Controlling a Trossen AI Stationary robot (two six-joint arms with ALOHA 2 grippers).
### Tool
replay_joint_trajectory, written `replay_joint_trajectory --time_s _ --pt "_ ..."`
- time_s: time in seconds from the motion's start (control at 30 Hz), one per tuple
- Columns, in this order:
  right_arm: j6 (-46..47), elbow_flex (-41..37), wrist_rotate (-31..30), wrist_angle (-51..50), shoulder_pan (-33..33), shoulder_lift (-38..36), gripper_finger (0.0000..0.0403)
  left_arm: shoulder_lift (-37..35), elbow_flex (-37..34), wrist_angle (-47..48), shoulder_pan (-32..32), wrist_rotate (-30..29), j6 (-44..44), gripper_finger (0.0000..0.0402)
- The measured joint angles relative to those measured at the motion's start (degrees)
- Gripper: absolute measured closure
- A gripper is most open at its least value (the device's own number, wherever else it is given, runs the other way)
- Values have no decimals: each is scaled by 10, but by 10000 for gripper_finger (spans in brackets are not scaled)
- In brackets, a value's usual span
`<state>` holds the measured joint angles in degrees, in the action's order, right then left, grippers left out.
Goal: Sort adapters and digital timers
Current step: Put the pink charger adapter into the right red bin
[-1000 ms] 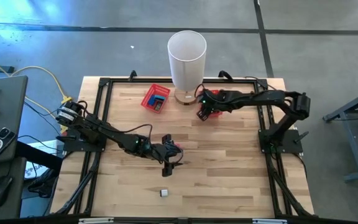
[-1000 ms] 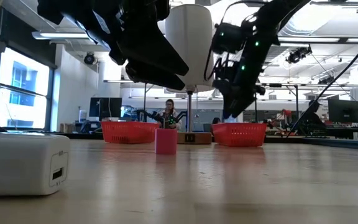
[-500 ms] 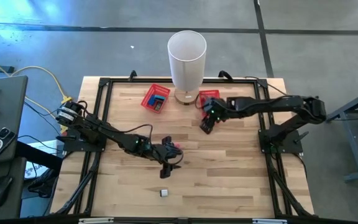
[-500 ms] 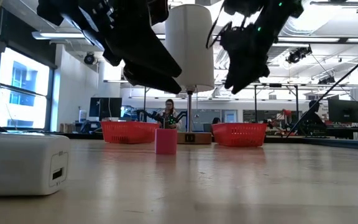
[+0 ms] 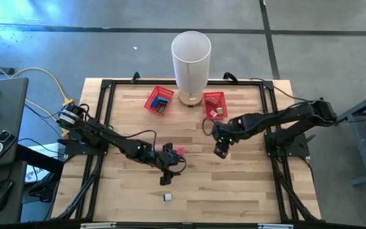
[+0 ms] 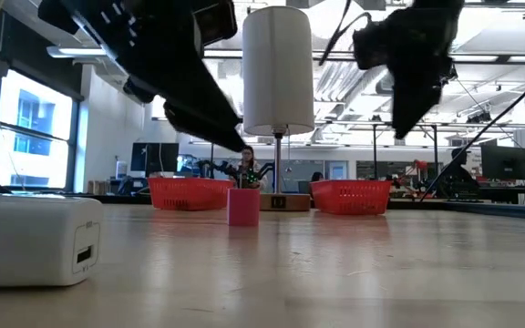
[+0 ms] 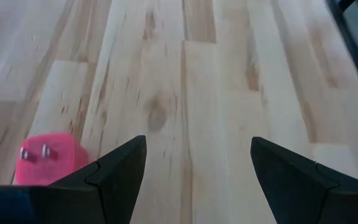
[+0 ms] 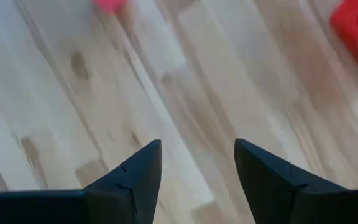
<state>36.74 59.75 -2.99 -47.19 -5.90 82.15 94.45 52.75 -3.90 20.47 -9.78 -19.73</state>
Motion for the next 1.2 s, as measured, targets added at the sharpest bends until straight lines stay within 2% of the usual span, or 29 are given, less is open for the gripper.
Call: replay_joint_trajectory --time_s 0.27,0.47,0.57,0.87,1.07,1.2 --pt "40 -6 -17 -50 -94 0 214 0 0 24 3 0 -13 120" --pt "68 -22 -100 -43 -165 0 214 0 0 25 12 0 -16 120" --pt "89 -31 -122 -34 -187 0 214 0 0 26 18 20 -22 120" --pt "96 -37 -173 2 -221 0 214 0 0 52 36 26 -14 120" --pt "93 -37 -181 27 -223 0 214 0 0 159 53 6 -19 120" --pt "70 -37 -181 49 -222 0 214 0 -16 170 67 -11 -6 120"
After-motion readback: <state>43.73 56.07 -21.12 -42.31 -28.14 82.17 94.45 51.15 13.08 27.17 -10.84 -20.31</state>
